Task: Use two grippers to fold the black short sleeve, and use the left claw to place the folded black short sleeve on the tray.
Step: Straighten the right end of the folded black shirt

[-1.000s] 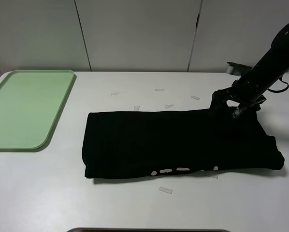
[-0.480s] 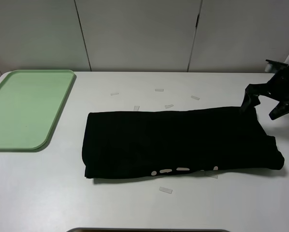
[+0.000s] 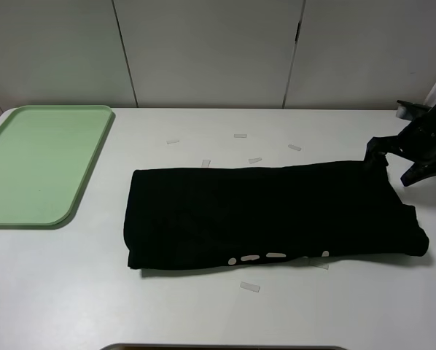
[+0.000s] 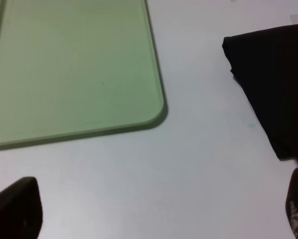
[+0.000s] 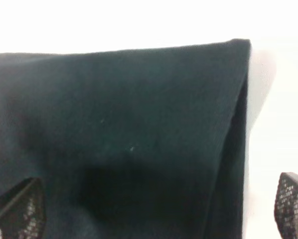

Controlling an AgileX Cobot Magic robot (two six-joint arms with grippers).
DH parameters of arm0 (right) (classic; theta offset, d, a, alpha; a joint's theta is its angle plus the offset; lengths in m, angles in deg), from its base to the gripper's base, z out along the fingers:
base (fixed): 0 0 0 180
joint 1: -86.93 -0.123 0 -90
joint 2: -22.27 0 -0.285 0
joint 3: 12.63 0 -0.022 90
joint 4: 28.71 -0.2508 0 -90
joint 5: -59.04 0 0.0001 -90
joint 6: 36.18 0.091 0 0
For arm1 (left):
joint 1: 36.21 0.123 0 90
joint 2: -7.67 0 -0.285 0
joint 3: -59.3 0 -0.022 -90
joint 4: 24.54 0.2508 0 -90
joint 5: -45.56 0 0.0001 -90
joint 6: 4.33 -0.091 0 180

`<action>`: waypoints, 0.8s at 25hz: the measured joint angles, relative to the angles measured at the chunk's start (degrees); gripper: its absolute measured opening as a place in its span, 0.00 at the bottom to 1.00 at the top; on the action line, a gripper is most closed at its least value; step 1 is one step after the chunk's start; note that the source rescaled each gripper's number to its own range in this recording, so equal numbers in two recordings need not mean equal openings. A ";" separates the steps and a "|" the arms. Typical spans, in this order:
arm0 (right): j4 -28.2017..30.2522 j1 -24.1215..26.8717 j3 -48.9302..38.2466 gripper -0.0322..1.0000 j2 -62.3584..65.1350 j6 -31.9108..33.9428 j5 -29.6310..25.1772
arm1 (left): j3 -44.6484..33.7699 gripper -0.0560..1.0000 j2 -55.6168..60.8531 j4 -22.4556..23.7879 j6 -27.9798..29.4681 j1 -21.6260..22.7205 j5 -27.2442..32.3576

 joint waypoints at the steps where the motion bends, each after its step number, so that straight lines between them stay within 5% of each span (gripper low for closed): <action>1: 0.00 0.00 0.00 1.00 -0.37 -0.05 0.51 | 0.00 0.98 0.00 0.00 0.00 0.00 0.00; 16: -4.80 -3.30 -1.20 1.00 -3.49 -2.37 2.81 | 0.00 0.98 0.00 0.00 0.00 0.00 0.05; 20: -6.48 -4.74 -1.45 0.85 -3.49 -2.75 2.87 | 0.00 0.98 0.00 0.00 0.00 0.00 0.05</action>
